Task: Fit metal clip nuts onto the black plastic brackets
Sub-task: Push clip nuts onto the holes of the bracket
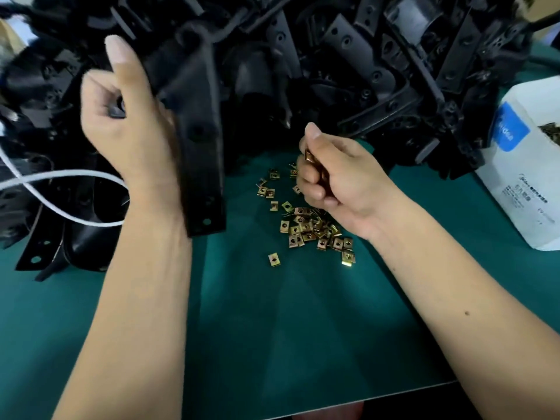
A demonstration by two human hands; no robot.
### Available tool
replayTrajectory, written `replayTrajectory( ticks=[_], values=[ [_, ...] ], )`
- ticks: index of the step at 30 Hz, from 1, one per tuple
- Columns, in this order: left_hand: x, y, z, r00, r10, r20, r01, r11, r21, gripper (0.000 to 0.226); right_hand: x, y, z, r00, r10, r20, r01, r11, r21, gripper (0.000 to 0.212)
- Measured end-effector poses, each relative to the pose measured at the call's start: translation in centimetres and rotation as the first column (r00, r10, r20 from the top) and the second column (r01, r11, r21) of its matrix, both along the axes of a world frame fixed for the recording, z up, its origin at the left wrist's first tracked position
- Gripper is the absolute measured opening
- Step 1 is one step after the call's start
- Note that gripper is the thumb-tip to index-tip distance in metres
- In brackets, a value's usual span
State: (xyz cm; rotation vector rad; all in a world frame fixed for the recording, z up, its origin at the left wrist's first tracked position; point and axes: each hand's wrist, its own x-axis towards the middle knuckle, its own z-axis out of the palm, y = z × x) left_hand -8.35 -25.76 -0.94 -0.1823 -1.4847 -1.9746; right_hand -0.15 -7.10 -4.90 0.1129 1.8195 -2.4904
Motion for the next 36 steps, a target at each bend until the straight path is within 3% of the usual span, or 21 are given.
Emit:
replayTrajectory(
  ticks=[2,4,6,8,9,12,14,17,19,21,24,26,29,33,36],
  values=[
    [0.4,0.4,-0.2,0.942,0.210,-0.261,-0.285,0.913,-0.293,0.041,0.0,-0.2,-0.1,0.998,0.066,-0.016,-0.067,0.996,-0.059,0.031],
    [1.3,1.8,-0.6,0.897,0.141,-0.418,-0.345,0.815,-0.466,0.042,0.1,-0.5,-0.1,0.993,0.113,-0.042,-0.117,0.987,-0.110,0.029],
    [2.1,3.4,-1.3,0.917,-0.023,-0.399,-0.274,0.692,-0.668,0.042,0.0,-0.7,-0.2,0.994,0.096,-0.052,-0.102,0.985,-0.136,0.031],
    [2.5,4.5,-2.2,0.956,-0.138,-0.257,-0.133,0.579,-0.804,0.030,-0.1,-0.6,-0.3,0.999,0.028,-0.030,-0.030,0.997,-0.078,0.036],
    [2.5,4.8,-2.7,0.978,-0.149,-0.148,-0.037,0.569,-0.821,0.027,-0.2,-0.4,-0.4,1.000,-0.011,-0.017,0.011,1.000,-0.024,0.039],
    [2.6,4.6,-3.5,0.948,-0.240,0.208,0.313,0.592,-0.743,0.055,-0.3,0.2,-0.5,0.997,-0.073,0.009,0.073,0.997,0.037,0.034],
    [2.5,4.4,-3.8,0.911,-0.268,0.314,0.412,0.542,-0.732,0.057,-0.4,0.4,-0.4,0.998,-0.064,0.014,0.064,0.998,-0.010,0.027],
    [1.9,4.0,-4.0,0.930,-0.206,0.303,0.366,0.458,-0.810,0.036,-0.4,0.6,-0.2,0.999,-0.045,0.001,0.045,0.994,-0.095,0.031],
    [1.7,3.7,-3.8,0.927,-0.258,0.273,0.368,0.473,-0.801,0.032,-0.5,0.9,-0.1,0.999,-0.025,-0.020,0.023,0.996,-0.082,0.033],
    [1.1,3.2,-3.5,0.950,-0.265,0.164,0.282,0.509,-0.813,0.035,-0.5,1.2,-0.1,0.999,-0.023,-0.045,0.023,1.000,-0.003,0.037],
    [0.7,2.3,-3.4,0.980,-0.197,0.017,0.111,0.479,-0.871,0.042,-0.5,1.6,-0.3,0.996,-0.044,-0.078,0.063,0.965,0.253,0.037],
    [0.9,1.7,-4.0,0.977,-0.210,0.035,0.118,0.400,-0.909,0.048,-0.4,1.6,-0.5,0.994,-0.058,-0.094,0.088,0.929,0.359,0.030],
    [1.2,1.3,-4.8,0.978,-0.182,0.103,0.142,0.218,-0.965,0.059,-0.4,1.5,-0.7,0.984,-0.104,-0.146,0.152,0.918,0.368,0.015],
    [1.5,1.4,-5.0,0.979,-0.187,0.079,0.134,0.304,-0.943,0.040,-0.5,1.3,-1.1,0.974,-0.097,-0.204,0.179,0.882,0.435,0.016],
    [1.4,1.4,-5.0,0.949,-0.310,0.058,0.181,0.387,-0.904,0.019,-0.6,1.2,-1.2,0.972,-0.065,-0.227,0.180,0.826,0.534,0.017]
  ],
)
